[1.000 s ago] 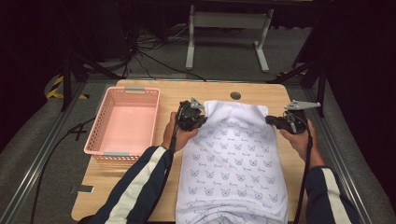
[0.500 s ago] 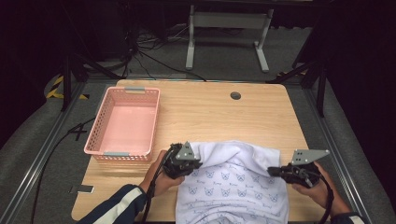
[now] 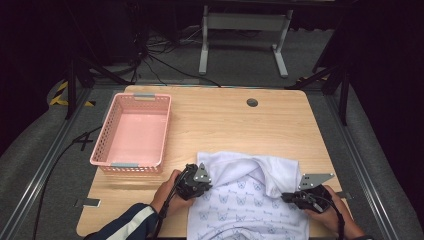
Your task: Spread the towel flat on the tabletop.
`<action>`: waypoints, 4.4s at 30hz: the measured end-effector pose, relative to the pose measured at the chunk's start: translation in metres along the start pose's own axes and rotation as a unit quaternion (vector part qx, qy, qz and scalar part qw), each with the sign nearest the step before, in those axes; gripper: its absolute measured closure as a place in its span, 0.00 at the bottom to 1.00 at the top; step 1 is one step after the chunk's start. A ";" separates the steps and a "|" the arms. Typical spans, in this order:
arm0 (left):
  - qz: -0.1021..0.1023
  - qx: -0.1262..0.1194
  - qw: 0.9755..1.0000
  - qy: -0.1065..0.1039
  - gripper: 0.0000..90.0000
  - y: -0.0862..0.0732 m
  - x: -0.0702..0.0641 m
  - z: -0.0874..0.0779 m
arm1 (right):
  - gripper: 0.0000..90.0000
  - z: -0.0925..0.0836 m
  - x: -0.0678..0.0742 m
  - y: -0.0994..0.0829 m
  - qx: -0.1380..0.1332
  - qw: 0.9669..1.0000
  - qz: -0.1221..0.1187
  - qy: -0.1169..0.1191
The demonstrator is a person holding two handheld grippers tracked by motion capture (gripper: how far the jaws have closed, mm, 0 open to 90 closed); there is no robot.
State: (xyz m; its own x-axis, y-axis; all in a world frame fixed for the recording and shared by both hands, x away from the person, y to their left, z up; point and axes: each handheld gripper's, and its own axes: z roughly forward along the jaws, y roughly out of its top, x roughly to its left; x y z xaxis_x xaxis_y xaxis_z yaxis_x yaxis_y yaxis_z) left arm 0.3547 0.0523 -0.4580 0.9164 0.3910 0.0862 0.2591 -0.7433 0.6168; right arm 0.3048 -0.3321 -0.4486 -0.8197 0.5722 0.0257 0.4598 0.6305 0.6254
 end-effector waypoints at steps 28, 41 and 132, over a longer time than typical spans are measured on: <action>-0.099 0.040 0.976 0.192 0.96 0.088 0.141 0.082 | 0.97 0.076 -0.161 0.103 -0.001 0.977 0.082 -0.197; -0.061 -0.064 0.982 0.167 0.95 0.118 0.118 -0.001 | 0.97 0.006 -0.147 0.109 -0.110 0.978 0.060 -0.167; -0.004 -0.058 0.997 -0.047 0.35 -0.001 -0.011 -0.037 | 0.64 -0.053 -0.001 0.000 -0.054 0.996 -0.052 -0.053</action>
State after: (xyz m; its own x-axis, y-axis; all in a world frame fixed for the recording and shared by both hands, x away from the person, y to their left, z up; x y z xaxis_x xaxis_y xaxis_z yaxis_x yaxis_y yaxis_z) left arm 0.3326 0.0686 -0.4304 0.9406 0.3394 0.0101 0.2345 -0.6706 0.7038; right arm 0.2874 -0.3603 -0.4074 -0.8175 0.5626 -0.1233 0.3298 0.6328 0.7006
